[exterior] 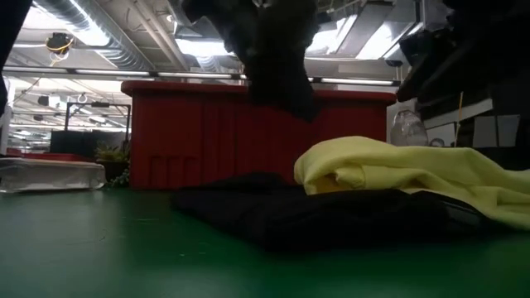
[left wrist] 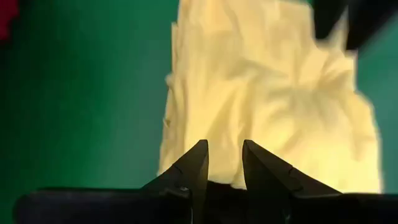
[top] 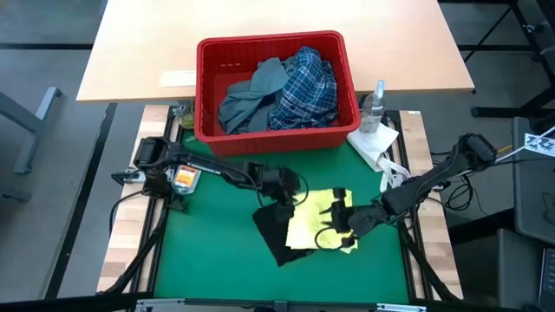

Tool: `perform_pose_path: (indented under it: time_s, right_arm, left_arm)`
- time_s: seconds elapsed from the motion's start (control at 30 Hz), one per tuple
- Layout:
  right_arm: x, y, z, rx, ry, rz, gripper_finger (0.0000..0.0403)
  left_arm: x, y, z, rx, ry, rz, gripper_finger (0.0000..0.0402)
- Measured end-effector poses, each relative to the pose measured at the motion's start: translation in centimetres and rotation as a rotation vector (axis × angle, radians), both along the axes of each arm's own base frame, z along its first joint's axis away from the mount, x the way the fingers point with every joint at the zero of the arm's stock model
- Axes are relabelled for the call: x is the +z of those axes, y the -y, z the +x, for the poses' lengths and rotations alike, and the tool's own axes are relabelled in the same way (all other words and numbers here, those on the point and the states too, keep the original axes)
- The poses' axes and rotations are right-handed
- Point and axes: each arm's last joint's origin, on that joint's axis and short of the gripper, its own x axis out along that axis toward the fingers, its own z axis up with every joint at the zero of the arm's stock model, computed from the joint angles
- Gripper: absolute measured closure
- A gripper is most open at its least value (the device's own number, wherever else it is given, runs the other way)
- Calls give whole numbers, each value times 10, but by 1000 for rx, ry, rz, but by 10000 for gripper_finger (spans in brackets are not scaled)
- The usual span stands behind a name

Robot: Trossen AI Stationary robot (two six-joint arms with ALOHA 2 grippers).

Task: Fold Laundry from Bin
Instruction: Fold the yellow shirt

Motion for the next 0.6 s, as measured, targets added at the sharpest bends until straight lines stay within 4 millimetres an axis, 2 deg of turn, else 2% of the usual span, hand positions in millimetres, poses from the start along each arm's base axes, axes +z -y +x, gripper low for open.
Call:
perform_pose_path:
  time_s: [0.1,0.23,0.5,0.6]
  right_arm:
    - [-5,6,-6,-99,-53,-31,267]
    - [-16,8,-10,-144,-153,-27,267]
    - [-42,16,-21,-324,-336,-141,267]
    - [-52,16,-23,-338,-426,-130,267]
  left_arm:
    - [-14,7,3,12,-31,52,308]
    - [-35,8,8,39,-75,99,308]
    - [-71,-5,16,92,-151,144,308]
    - [-77,-11,17,113,-162,155,308]
